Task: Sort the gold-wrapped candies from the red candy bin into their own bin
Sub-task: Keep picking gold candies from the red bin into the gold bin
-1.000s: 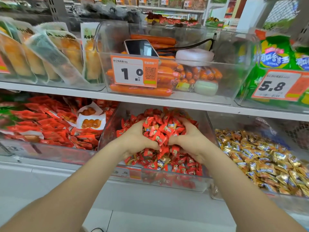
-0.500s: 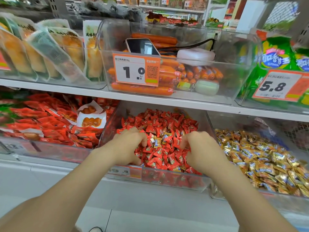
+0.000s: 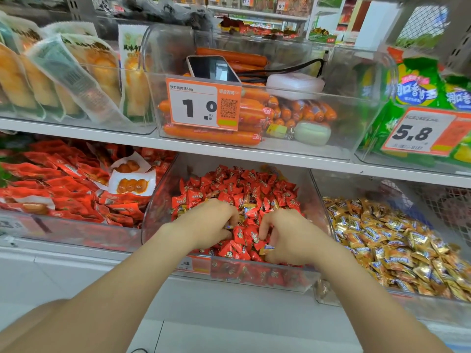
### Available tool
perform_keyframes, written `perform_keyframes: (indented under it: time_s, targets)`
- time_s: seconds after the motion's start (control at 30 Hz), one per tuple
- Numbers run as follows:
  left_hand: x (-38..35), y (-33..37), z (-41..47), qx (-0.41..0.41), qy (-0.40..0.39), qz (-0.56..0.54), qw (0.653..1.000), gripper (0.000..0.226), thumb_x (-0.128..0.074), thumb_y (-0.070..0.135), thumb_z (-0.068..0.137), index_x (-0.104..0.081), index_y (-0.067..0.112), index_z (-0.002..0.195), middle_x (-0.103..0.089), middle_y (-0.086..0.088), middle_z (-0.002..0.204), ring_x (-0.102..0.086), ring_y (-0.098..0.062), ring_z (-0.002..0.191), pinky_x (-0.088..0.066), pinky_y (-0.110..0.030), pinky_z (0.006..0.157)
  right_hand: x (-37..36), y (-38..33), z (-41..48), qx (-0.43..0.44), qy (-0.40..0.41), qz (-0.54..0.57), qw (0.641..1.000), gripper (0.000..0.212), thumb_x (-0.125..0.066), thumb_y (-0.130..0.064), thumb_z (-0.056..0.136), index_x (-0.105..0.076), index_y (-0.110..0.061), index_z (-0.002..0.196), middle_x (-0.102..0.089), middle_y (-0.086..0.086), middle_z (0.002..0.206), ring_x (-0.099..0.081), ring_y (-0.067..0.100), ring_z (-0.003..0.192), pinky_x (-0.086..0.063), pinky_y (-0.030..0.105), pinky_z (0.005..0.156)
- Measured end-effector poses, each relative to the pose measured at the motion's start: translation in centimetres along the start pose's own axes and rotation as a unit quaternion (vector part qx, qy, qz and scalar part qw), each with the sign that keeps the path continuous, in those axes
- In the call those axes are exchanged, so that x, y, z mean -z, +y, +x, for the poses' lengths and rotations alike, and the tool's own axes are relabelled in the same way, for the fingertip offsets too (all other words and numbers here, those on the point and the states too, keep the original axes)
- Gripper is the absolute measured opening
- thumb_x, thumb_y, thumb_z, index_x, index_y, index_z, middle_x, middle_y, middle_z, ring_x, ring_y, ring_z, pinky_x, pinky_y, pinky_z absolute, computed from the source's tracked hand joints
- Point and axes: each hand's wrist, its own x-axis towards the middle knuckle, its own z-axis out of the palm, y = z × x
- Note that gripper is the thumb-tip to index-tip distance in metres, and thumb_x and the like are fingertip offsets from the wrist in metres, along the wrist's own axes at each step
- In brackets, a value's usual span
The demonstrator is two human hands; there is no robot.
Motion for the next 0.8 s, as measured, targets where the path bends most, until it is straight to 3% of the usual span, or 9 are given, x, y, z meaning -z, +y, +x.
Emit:
perform_keyframes:
  time_s: [0.17, 0.33, 0.4, 0.47, 0.53, 0.6, 0.67, 0.73, 0.8]
  targets:
    - [0.6, 0.0, -0.5, 0.015, -0.005, -0.034, 0.999, 0.01, -0.059, 0.02, 0.101, -0.061, 0.019, 0.091, -0.067, -0.002, 0.089, -0.056, -0.016, 0.079, -0.041, -0.031, 0.069, 2.1, -0.2, -1.7, -0.016, 0.042, 0.111, 0.993, 0.022, -0.056, -0.017, 0.094, -0.075, -0.022, 0.085, -0.073, 0.003, 0.065, -0.064, 0.009, 0.052, -0.056, 0.022, 0.056]
    - [1.6, -1.2, -1.1, 0.083, 0.05, -0.088, 0.991, 0.022, -0.042, 0.014, 0.101, -0.051, 0.012, 0.08, -0.063, -0.009, 0.077, -0.055, -0.024, 0.064, -0.049, -0.044, 0.059, 1.0, -0.7, 0.7, 0.009, 0.111, 0.102, 0.988, 0.026, -0.047, -0.015, 0.104, -0.069, -0.002, 0.098, -0.067, 0.011, 0.068, -0.046, 0.01, 0.048, -0.036, 0.014, 0.049]
    - [1.4, -1.7, -1.2, 0.103, 0.069, -0.092, 0.988, 0.024, -0.043, 0.016, 0.102, -0.055, 0.009, 0.083, -0.065, -0.01, 0.077, -0.062, -0.031, 0.068, -0.053, -0.049, 0.062, 0.7, -1.2, 1.5, 0.036, 0.112, 0.077, 0.99, 0.031, -0.045, -0.001, 0.102, -0.07, -0.012, 0.118, -0.073, 0.005, 0.083, -0.054, 0.005, 0.059, -0.042, 0.011, 0.056]
    - [1.2, -1.9, -1.1, 0.116, 0.057, -0.084, 0.988, 0.018, -0.043, 0.008, 0.101, -0.057, 0.011, 0.091, -0.065, -0.009, 0.083, -0.062, -0.03, 0.07, -0.051, -0.043, 0.058, 0.4, -1.9, 2.4, 0.056, 0.136, 0.063, 0.987, 0.05, -0.044, 0.008, 0.094, -0.071, -0.016, 0.128, -0.074, -0.001, 0.104, -0.063, 0.005, 0.087, -0.056, 0.022, 0.08]
    - [0.9, -1.8, -0.9, 0.103, 0.022, -0.066, 0.992, 0.034, -0.042, -0.007, 0.093, -0.06, 0.016, 0.109, -0.063, -0.008, 0.104, -0.062, -0.025, 0.087, -0.056, -0.041, 0.076, 0.0, -2.8, 3.4, 0.061, 0.191, 0.066, 0.977, 0.04, -0.047, -0.002, 0.095, -0.075, -0.018, 0.119, -0.074, 0.0, 0.11, -0.067, 0.014, 0.102, -0.058, 0.036, 0.091]
    - [0.4, -1.7, -0.6, 0.087, -0.004, -0.029, 0.996, 0.053, -0.044, -0.013, 0.088, -0.059, 0.018, 0.129, -0.053, -0.006, 0.126, -0.055, -0.025, 0.114, -0.051, -0.043, 0.098, -0.6, -3.2, 4.4, 0.049, 0.227, 0.053, 0.971, 0.021, -0.055, -0.023, 0.099, -0.074, -0.018, 0.107, -0.072, 0.0, 0.099, -0.067, 0.019, 0.093, -0.059, 0.039, 0.08]
    - [-0.1, -1.6, -0.1, 0.08, 0.009, -0.016, 0.997, 0.04, -0.049, -0.005, 0.095, -0.06, 0.012, 0.129, -0.052, -0.006, 0.128, -0.053, -0.027, 0.122, -0.05, -0.043, 0.1, -1.0, -3.3, 5.0, 0.01, 0.205, 0.001, 0.979, 0.025, -0.066, -0.039, 0.099, -0.068, -0.015, 0.103, -0.066, 0.003, 0.093, -0.065, 0.025, 0.089, -0.056, 0.039, 0.073]
    - [-0.4, -1.6, 0.4, 0.085, 0.036, -0.004, 0.996, 0.016, -0.061, 0.018, 0.101, -0.065, 0.01, 0.115, -0.058, -0.006, 0.113, -0.06, -0.027, 0.108, -0.054, -0.044, 0.09, -1.1, -3.1, 5.2, -0.017, 0.169, -0.044, 0.985, 0.033, -0.074, -0.043, 0.096, -0.066, -0.013, 0.107, -0.065, 0.006, 0.094, -0.066, 0.031, 0.09, -0.056, 0.04, 0.073]
    - [-0.4, -1.5, 0.7, 0.097, 0.029, 0.011, 0.995, 0.023, -0.073, 0.032, 0.096, -0.067, 0.011, 0.101, -0.063, -0.006, 0.101, -0.063, -0.028, 0.094, -0.057, -0.045, 0.082, -0.9, -2.9, 5.2, -0.03, 0.147, -0.064, 0.987, 0.033, -0.078, -0.038, 0.093, -0.066, -0.016, 0.114, -0.064, 0.008, 0.104, -0.067, 0.034, 0.095, -0.058, 0.042, 0.077]
